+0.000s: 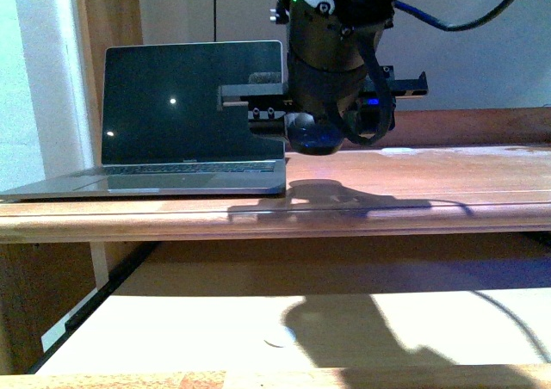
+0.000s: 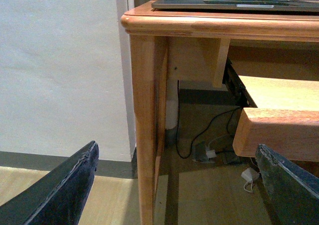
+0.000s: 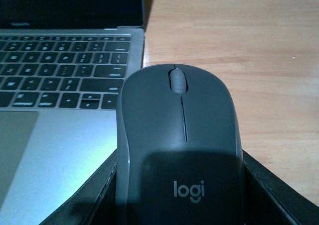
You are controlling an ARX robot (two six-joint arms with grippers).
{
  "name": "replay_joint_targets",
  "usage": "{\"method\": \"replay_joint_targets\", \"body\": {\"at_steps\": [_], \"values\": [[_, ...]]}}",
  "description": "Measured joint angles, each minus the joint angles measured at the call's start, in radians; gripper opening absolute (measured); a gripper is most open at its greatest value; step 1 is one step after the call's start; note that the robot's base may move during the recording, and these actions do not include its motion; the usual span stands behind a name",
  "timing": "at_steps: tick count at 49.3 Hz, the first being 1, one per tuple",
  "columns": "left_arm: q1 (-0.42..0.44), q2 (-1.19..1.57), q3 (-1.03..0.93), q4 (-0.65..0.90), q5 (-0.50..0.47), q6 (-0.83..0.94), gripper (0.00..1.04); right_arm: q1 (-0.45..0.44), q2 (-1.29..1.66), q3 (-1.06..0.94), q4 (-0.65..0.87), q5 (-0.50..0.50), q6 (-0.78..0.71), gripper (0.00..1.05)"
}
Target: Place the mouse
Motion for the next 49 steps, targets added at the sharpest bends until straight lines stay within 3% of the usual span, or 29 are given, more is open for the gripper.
{"method": "replay_joint_targets", "body": {"at_steps": [20,45,49], "values": [[0.0,0.0,0.0,0.0,0.0,0.0,0.97,-0.115,0.14,0.158,-0.13,0.018,-0.019,0.56],[0.0,0.0,0.0,0.0,0.0,0.0,0.97,-0.148,0.151,0.173,-0.189,-0.007,-0.046,0.56],[0.0,0.0,0.0,0.0,0.0,0.0,0.97,-0.149,0.151,0.173,-0.183,-0.017,-0.054,0.67]]}}
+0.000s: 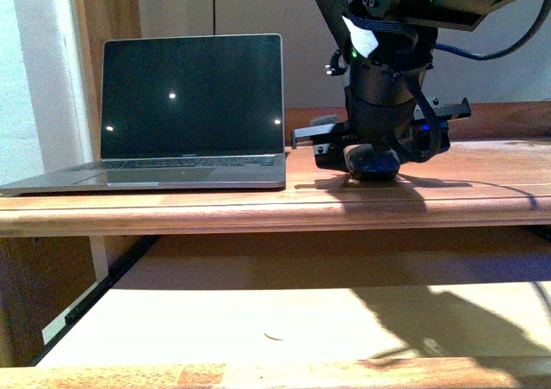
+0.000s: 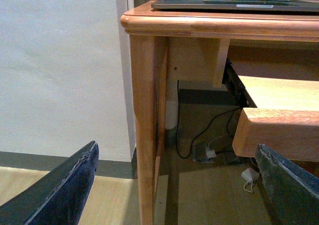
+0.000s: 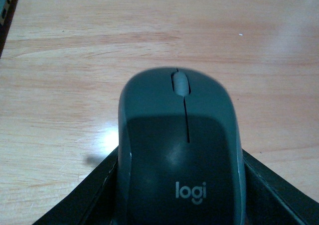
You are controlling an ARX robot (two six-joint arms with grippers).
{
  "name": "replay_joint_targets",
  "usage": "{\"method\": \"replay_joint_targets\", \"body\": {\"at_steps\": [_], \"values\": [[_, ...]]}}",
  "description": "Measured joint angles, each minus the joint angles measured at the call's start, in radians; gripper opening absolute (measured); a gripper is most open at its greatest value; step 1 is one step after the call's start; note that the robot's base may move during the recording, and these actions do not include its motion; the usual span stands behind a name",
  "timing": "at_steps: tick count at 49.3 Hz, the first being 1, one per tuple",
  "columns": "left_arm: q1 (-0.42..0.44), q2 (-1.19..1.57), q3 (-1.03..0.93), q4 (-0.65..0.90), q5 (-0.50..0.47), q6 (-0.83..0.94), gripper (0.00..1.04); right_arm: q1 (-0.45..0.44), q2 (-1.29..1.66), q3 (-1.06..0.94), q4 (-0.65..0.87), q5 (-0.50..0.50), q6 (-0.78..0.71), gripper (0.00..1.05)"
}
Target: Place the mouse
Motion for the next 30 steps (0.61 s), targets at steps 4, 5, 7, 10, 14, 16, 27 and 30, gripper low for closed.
{"method": "replay_joint_targets", "body": {"at_steps": [4,5,7,10,14,16,27,30], "values": [[0.0,0.0,0.0,0.0,0.0,0.0,0.97,-0.005,0.0,0.0,0.031,-0.014,-0.002,0.82],[0.0,0.0,0.0,0.0,0.0,0.0,0.97,-0.006,0.0,0.0,0.035,-0.019,-0.002,0.86],[0.0,0.0,0.0,0.0,0.0,0.0,0.97,-0.01,-0.002,-0.003,0.053,-0.035,-0.002,0.94],[0.0,0.0,0.0,0.0,0.0,0.0,0.97,-0.015,-0.019,-0.029,0.09,-0.071,-0.003,0.98],[0.0,0.0,0.0,0.0,0.0,0.0,0.97,-0.029,-0.078,-0.113,0.168,-0.154,-0.009,0.97],[0.0,0.0,0.0,0.0,0.0,0.0,0.97,-0.035,-0.108,-0.151,0.203,-0.192,-0.017,0.97],[0.0,0.0,0.0,0.0,0.0,0.0,0.97,-0.182,-0.475,-0.551,0.476,-0.586,-0.106,0.97],[0.0,0.0,0.0,0.0,0.0,0.0,0.97,-0.249,-0.56,-0.657,0.512,-0.707,-0.121,0.97]]}}
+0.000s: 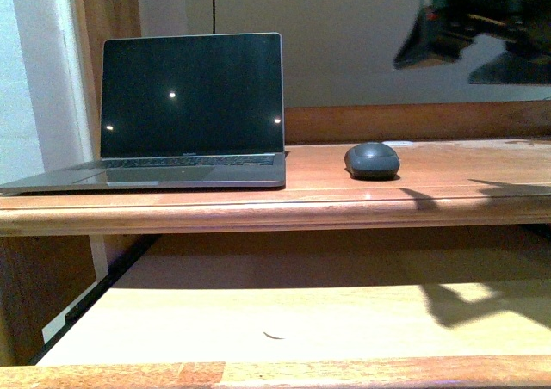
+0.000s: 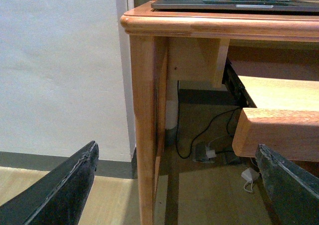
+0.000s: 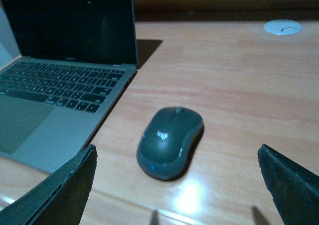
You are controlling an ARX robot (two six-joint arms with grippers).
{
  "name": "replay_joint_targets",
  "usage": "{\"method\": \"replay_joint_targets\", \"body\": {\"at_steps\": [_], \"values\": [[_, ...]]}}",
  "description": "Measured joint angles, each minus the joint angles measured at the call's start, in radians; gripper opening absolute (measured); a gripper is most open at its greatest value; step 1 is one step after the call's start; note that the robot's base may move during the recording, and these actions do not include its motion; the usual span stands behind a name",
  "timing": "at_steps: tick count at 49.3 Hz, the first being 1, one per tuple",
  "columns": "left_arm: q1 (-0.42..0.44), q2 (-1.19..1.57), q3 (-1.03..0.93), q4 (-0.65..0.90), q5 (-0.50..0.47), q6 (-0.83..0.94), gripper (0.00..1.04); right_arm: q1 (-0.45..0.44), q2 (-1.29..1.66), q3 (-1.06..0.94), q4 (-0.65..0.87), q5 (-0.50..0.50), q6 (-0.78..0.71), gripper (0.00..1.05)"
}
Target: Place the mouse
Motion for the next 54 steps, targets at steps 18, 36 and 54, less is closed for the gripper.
{"method": "replay_joint_targets", "body": {"at_steps": [18,36,54], "values": [[0.0,0.0,0.0,0.0,0.0,0.0,0.97,-0.29,-0.309,-0.432,0.097,-0.615,-0.13,0.97],[0.0,0.0,0.0,0.0,0.0,0.0,0.97,-0.483,-0.471,-0.687,-0.216,-1.046,-0.484,0.97],[0.0,0.0,0.0,0.0,0.0,0.0,0.97,-0.447,-0.488,-0.788,-0.293,-0.98,-0.703,0.97]]}}
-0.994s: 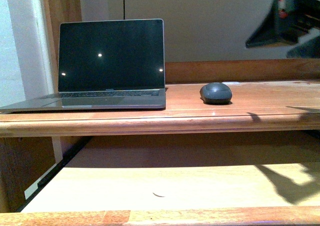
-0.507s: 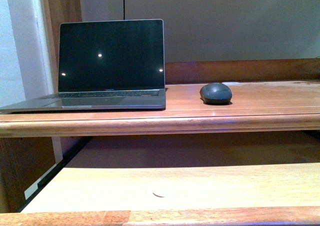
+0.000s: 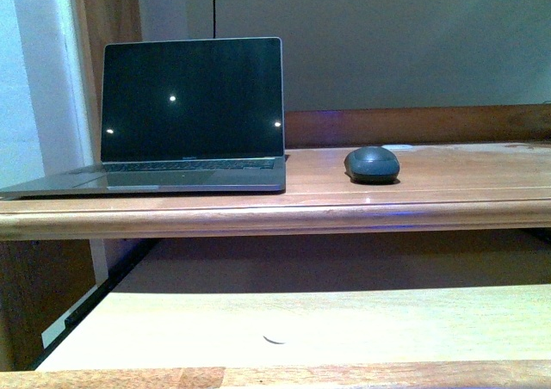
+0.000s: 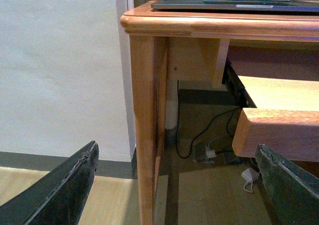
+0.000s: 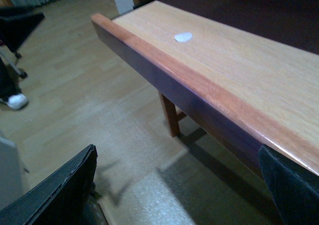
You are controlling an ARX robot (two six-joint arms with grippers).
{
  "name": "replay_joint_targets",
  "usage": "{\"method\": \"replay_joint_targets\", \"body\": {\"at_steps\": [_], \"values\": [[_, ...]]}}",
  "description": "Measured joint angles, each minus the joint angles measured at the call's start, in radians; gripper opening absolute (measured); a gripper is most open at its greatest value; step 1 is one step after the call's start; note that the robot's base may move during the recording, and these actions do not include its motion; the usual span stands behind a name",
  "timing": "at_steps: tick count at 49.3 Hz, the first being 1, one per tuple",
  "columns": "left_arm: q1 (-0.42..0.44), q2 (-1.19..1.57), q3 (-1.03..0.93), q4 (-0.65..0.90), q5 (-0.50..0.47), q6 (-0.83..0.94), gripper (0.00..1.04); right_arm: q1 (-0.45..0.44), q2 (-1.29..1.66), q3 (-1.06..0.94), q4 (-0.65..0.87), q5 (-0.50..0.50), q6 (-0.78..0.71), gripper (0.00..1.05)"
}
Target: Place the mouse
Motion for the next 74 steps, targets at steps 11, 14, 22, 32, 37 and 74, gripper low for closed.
{"method": "replay_joint_targets", "body": {"at_steps": [11,14,22,32,37,74], "values": [[0.0,0.0,0.0,0.0,0.0,0.0,0.97,0.104,0.011,-0.082,0.233,0.148,0.092,0.97],[0.0,0.0,0.0,0.0,0.0,0.0,0.97,0.126,0.024,-0.092,0.281,0.185,0.121,0.97],[0.0,0.0,0.0,0.0,0.0,0.0,0.97,0.191,0.063,-0.116,0.385,0.272,0.174,0.97],[0.0,0.0,0.0,0.0,0.0,0.0,0.97,0.25,0.122,-0.138,0.505,0.354,0.243,0.97],[0.0,0.0,0.0,0.0,0.0,0.0,0.97,0.294,0.174,-0.138,0.61,0.436,0.301,0.97],[0.0,0.0,0.0,0.0,0.0,0.0,0.97,0.517,0.608,0.149,0.924,0.98,0.608,0.97]]}}
